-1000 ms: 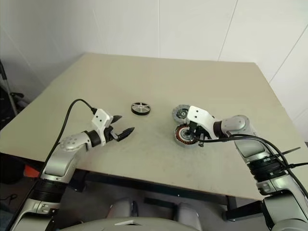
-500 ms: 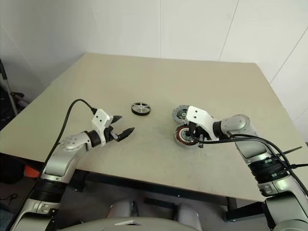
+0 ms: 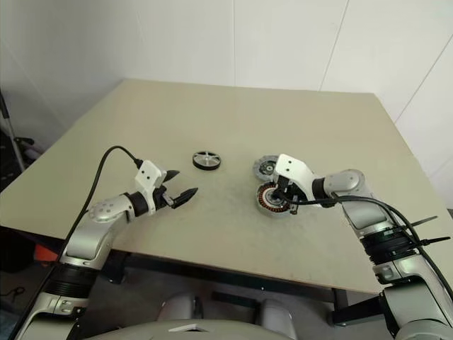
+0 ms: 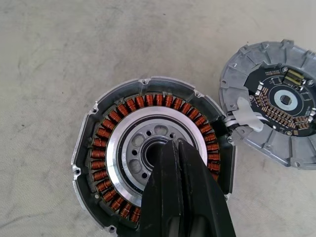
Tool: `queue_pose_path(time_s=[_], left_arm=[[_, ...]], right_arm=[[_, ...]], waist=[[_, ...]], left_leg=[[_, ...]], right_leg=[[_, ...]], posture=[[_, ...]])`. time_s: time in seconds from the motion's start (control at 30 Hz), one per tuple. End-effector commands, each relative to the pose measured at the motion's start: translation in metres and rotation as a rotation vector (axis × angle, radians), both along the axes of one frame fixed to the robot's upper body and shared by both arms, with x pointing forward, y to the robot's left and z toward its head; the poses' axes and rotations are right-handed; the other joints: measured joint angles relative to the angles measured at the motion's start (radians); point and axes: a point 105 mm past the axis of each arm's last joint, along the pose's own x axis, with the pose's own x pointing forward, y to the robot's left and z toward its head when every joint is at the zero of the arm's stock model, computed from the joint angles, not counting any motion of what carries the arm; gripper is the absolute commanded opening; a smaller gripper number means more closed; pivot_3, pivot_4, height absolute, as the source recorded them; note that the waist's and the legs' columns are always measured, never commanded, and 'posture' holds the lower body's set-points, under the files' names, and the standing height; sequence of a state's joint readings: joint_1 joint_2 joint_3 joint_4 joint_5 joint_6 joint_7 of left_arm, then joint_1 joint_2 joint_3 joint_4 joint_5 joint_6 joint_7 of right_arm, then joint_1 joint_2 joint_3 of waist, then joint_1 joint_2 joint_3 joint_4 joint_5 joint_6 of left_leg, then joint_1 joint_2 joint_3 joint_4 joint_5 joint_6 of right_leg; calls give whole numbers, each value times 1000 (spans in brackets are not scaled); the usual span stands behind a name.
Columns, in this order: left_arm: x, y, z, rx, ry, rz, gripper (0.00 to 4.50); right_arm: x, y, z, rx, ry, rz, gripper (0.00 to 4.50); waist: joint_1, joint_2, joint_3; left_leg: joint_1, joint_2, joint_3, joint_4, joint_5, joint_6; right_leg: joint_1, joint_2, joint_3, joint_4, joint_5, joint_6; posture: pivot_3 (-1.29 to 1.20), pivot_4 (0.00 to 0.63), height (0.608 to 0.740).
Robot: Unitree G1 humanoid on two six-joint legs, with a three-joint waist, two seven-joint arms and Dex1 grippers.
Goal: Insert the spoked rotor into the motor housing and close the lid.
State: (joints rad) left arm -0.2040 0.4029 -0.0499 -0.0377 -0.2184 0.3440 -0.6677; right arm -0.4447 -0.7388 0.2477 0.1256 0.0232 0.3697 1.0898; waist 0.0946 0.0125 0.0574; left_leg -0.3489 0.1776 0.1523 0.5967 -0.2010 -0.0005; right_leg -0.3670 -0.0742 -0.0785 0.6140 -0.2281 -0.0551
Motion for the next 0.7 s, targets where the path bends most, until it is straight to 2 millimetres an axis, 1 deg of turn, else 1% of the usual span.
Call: queue_pose_path(time_s=[0.03,0.13,0.23,0.4,0.53,0.7], left_arm=[[3,-2,12,-2,-52,-10,4500],[2,-1,12,-1,-50,-8,4500],[3,-2,12,-1,-50,-9,4500],[3,-2,12,-1,-51,-10,4500],[3,-1,12,1,-50,-11,4500],[3,-1,12,2,-49,-12,4500]], right_arm=[[0,-2,1,-15,-9,-3,30],[1,3,13,14,-35,13,30],[2,7,30,30,-82,34,30],[0,8,37,23,-101,46,30],[-4,4,36,8,-99,52,30],[-8,-6,21,-34,-63,28,30]], waist=[[1,0,0],[1,0,0],[0,0,0],[1,0,0],[1,0,0],[2,0,0]], left_leg=[[0,0,0,0,0,0],[0,0,0,0,0,0],[-2,0,0,0,0,0],[-5,0,0,-2,-1,1],[-6,0,0,-2,-1,1],[-6,0,0,-2,-1,2]], right_leg=[[0,0,0,0,0,0],[0,0,0,0,0,0],[-2,0,0,0,0,0],[-4,0,0,-2,1,-2],[-4,0,0,-3,1,-2],[-3,0,0,-4,0,0]], posture=[[0,0,740],[0,0,740],[0,0,740],[0,0,740],[0,0,740],[0,0,740]])
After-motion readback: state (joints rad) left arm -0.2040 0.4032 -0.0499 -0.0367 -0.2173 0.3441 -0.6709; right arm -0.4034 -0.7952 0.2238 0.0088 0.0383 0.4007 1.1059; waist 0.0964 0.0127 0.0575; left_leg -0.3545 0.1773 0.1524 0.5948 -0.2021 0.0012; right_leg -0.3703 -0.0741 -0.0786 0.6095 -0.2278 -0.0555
